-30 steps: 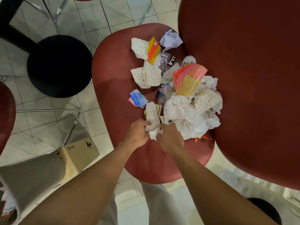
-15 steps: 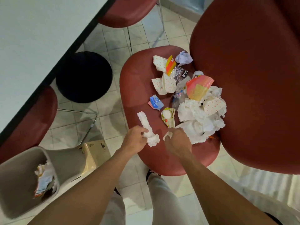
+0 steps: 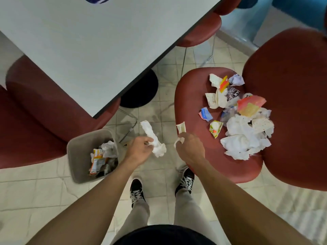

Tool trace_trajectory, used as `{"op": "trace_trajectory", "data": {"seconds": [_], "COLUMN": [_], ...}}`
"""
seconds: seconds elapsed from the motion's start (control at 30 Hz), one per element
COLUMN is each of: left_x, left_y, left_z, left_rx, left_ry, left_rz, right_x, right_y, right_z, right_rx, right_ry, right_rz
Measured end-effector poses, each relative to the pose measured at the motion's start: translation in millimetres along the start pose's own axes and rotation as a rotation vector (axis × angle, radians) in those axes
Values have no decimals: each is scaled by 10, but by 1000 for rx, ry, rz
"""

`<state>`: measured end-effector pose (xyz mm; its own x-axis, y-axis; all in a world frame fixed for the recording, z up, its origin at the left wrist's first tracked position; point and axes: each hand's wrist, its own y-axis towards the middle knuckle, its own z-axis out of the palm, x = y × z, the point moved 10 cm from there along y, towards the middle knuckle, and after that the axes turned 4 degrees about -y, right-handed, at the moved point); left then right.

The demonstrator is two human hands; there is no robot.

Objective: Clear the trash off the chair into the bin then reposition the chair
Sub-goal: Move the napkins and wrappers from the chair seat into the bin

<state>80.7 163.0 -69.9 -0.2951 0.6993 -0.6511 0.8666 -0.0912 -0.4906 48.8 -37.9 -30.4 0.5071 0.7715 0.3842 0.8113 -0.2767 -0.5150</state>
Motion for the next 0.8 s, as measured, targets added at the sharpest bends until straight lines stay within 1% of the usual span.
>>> {"op": "trace_trajectory", "data": {"seconds": [0.2, 0.37, 0.47, 0.63, 0.7, 0.8], "left_x": [735, 1306, 1629, 1935, 2008, 2066], "left_y": [-354, -645, -719, -765, -749, -703], "left_z": [-734, -1285, -1563, -1848, -1918, -1955], "left_rx": [-120, -211, -228, -243, -231, -199], "left_ry": [-64, -120, -155, -96, -76, -60], "left_rz": [-99, -218, -256, -275, -283, -280], "right_x": [768, 1383, 1777, 2312, 2465, 2551], "right_y": [-280, -485, -612, -747, -777, -777], "right_z": [411, 787, 1022, 1378, 1485, 1482], "right_rx": [45, 84, 118, 202, 235, 216], "right_ry": [-53, -69, -85, -100, -77, -82], "right_rz": [-104, -175, -212, -289, -302, -319]}}
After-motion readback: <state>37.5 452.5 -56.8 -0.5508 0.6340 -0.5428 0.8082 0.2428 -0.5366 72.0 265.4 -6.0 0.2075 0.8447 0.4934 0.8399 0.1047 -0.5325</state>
